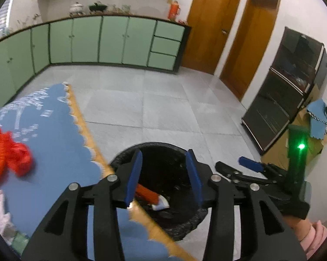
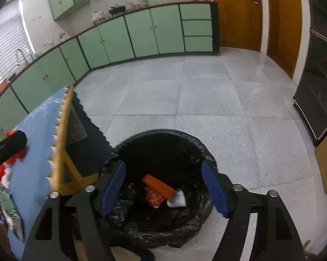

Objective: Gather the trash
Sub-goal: 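Carry the foam net into the bin with the right tool while the left tool drops the red cup in, then grasp the green-and-white tube packet with the right tool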

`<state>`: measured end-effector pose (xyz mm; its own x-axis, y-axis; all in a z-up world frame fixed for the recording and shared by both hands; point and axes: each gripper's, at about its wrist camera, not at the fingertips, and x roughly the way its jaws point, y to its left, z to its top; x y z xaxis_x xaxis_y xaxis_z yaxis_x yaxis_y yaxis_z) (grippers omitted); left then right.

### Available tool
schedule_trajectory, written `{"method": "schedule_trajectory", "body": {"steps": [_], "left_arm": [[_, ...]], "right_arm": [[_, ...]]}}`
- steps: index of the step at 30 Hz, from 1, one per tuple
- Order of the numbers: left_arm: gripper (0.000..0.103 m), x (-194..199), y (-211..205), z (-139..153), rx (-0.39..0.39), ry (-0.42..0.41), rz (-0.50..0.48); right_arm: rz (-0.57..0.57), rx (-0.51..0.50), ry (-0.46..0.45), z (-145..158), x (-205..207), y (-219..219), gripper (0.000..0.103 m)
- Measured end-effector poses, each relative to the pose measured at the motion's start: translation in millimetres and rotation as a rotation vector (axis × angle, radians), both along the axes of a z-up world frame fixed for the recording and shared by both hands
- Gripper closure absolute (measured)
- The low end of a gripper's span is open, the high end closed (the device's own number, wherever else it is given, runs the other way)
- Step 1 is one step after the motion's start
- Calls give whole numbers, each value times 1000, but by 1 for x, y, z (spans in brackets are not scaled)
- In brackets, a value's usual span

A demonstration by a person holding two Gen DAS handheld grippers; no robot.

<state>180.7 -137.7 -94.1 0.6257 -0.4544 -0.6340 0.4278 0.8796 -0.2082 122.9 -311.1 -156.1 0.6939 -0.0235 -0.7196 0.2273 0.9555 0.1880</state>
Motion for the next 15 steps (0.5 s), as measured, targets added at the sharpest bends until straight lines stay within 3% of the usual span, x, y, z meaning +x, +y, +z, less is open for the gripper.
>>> {"method": "schedule_trajectory", "body": {"steps": [8, 15], "left_arm": [[57, -42, 97, 26, 42, -98, 221], [57, -76, 176, 30, 88, -102, 431]], "right_arm": [[143, 28, -146, 47, -20, 65, 22], [360, 71, -202, 56, -31, 141, 22]]}}
